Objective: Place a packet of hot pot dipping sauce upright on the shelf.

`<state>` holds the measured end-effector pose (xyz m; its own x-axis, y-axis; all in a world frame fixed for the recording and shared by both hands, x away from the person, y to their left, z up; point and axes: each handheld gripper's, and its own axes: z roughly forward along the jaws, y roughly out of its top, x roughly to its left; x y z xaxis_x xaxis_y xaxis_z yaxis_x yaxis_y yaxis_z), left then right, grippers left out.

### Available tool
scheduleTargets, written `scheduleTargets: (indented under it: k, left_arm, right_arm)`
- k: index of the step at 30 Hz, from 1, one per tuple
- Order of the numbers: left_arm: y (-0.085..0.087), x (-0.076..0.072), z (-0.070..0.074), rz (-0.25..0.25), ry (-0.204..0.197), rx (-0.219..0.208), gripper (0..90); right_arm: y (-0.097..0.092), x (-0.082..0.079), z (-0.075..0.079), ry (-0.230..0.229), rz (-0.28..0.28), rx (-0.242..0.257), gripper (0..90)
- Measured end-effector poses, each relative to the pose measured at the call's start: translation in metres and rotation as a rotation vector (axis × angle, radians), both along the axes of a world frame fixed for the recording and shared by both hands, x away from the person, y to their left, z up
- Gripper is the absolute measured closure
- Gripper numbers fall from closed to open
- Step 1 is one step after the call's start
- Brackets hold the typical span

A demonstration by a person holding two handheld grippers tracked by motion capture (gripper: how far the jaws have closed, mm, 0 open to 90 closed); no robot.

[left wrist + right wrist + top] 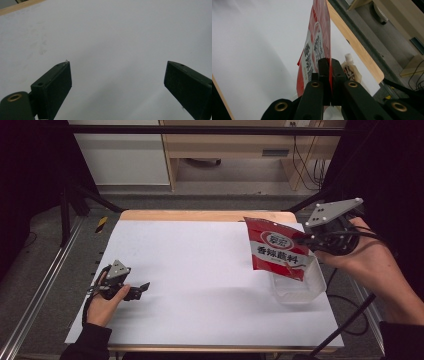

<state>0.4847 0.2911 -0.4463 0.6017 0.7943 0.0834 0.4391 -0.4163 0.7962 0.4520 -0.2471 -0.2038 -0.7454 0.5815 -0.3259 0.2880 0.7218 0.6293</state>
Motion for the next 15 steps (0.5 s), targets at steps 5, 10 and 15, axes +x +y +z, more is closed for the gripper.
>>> scheduleTargets:
  k: [5,10,15]
  left_arm:
    - [0.0,0.0,0.0,0.001,0.001,-0.001,7.7]
    - [0.0,0.0,0.0,0.001,0.001,-0.002,7.7]
    - [0.002,0.0,0.0,0.002,-0.001,-0.002,7.7]
  right_arm:
    - [-0.02,-0.002,-0.001,0.007,-0.044,-0.005,89.8]
    - [-0.032,-0.002,-0.005,0.02,-0.073,-0.011,89.9]
    - [-0.041,-0.002,-0.008,0.025,-0.093,-0.018,89.8]
